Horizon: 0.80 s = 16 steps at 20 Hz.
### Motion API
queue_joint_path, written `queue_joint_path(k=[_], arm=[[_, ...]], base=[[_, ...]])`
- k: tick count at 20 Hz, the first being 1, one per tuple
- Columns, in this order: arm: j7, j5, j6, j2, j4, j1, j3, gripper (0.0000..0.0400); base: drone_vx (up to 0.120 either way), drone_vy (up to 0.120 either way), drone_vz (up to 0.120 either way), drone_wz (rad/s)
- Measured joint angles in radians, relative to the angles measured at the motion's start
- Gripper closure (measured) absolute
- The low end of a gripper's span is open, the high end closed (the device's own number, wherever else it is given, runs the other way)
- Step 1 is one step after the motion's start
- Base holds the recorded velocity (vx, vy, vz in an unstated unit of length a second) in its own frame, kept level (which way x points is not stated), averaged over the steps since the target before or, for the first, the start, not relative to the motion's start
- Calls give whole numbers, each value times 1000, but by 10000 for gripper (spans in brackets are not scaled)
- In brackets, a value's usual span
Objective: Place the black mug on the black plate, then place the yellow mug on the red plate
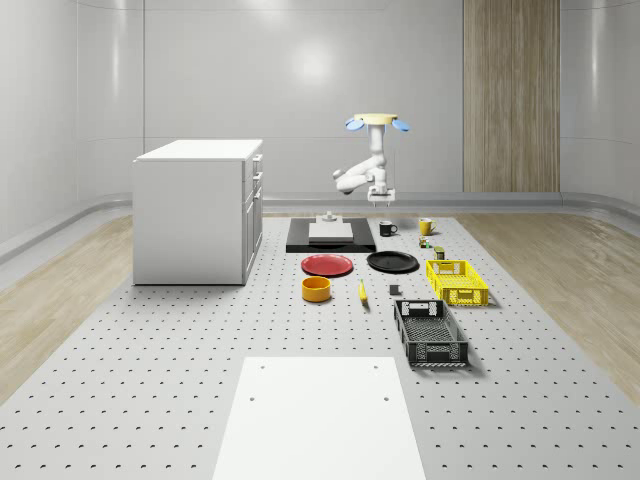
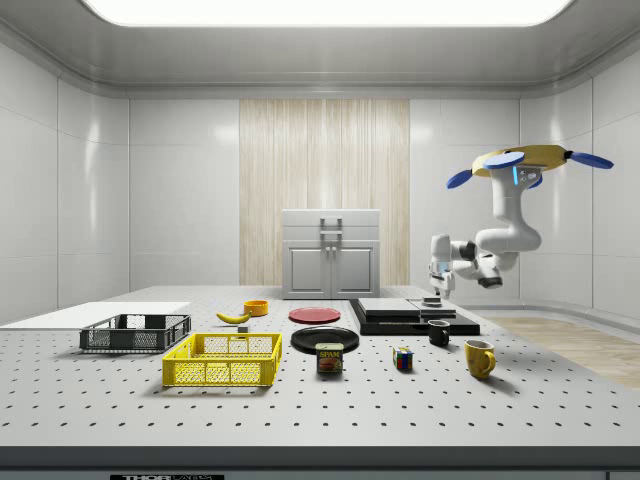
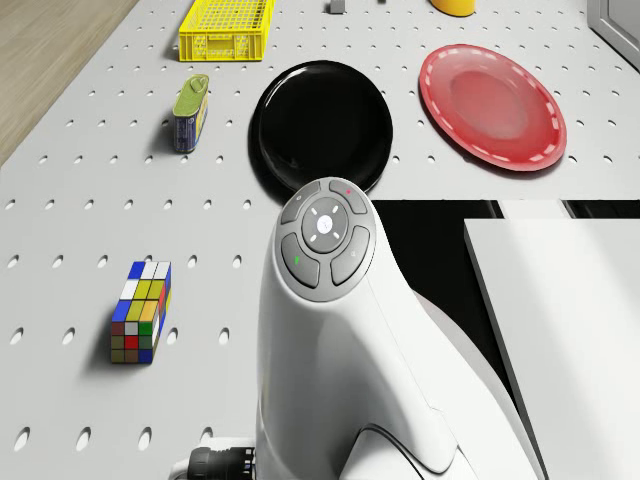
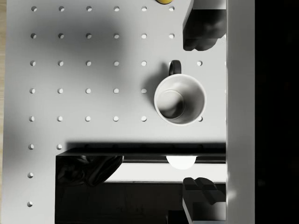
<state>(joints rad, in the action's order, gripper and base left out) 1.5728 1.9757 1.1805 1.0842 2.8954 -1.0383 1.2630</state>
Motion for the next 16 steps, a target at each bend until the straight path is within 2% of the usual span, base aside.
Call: queue_joint_path(k=[11, 16], arm=[[26, -28, 46, 60, -4, -30, 24, 0], [39, -44, 63, 72, -36, -77, 49, 0]], base=[[0, -4, -116, 0], [0, 0, 0, 0]])
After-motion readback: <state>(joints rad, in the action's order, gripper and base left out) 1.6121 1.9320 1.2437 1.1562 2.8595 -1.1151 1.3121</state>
